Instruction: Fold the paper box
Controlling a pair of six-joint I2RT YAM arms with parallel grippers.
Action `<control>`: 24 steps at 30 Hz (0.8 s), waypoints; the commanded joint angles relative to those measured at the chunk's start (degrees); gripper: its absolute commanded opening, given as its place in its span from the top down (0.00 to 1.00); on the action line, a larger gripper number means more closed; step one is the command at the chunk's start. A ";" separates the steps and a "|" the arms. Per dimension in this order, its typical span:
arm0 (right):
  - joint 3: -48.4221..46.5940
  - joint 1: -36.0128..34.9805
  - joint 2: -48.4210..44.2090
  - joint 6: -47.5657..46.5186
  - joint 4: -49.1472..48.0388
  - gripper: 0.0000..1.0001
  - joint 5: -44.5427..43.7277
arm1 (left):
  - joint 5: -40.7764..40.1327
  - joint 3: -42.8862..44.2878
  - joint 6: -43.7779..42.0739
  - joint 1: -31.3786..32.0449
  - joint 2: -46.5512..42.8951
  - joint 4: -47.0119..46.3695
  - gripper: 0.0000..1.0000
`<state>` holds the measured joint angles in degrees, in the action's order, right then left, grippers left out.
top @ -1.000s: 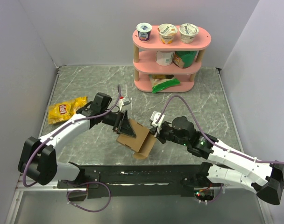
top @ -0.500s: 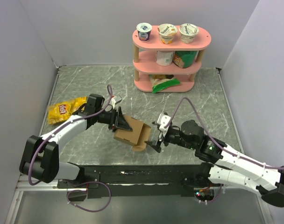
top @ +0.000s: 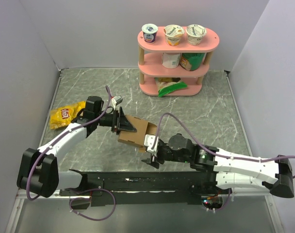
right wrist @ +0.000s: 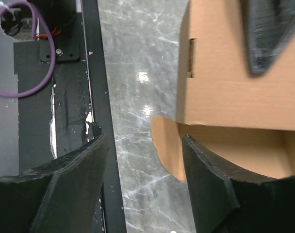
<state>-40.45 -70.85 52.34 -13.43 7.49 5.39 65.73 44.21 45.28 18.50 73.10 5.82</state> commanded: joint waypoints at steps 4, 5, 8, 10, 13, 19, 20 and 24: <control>-1.48 -1.13 3.82 -1.16 -5.55 0.38 -2.92 | 2.20 -0.52 3.49 -0.05 -2.52 -4.05 0.58; -1.65 -1.05 4.17 -1.25 -5.64 0.41 -3.27 | 2.29 -1.13 4.02 -0.13 -2.61 -4.85 0.58; -1.74 -1.13 5.14 -0.81 -6.17 0.48 -5.21 | 2.56 -1.14 3.95 -0.13 -2.96 -4.77 0.58; -1.39 -1.13 5.32 -0.37 -7.04 0.50 -5.30 | 2.47 -0.96 3.24 -0.13 -3.05 -4.07 0.58; -1.13 -1.13 5.76 -0.02 -7.31 0.54 -6.87 | 2.38 -1.05 3.24 -0.13 -3.14 -3.89 0.58; -0.78 -0.96 5.59 0.51 -7.22 0.68 -7.76 | 2.56 -1.05 3.06 -0.13 -3.40 -3.81 0.58; -0.60 -1.04 5.50 0.51 -7.31 0.70 -8.11 | 2.73 -1.14 3.06 -0.13 -3.40 -3.89 0.58; -0.34 -1.05 5.58 0.60 -8.54 0.75 -8.55 | 2.73 -1.23 3.41 -0.13 -3.67 -4.33 0.58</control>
<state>-40.45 -71.50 58.41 -13.21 2.15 -1.02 66.32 43.16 47.77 18.46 71.37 3.62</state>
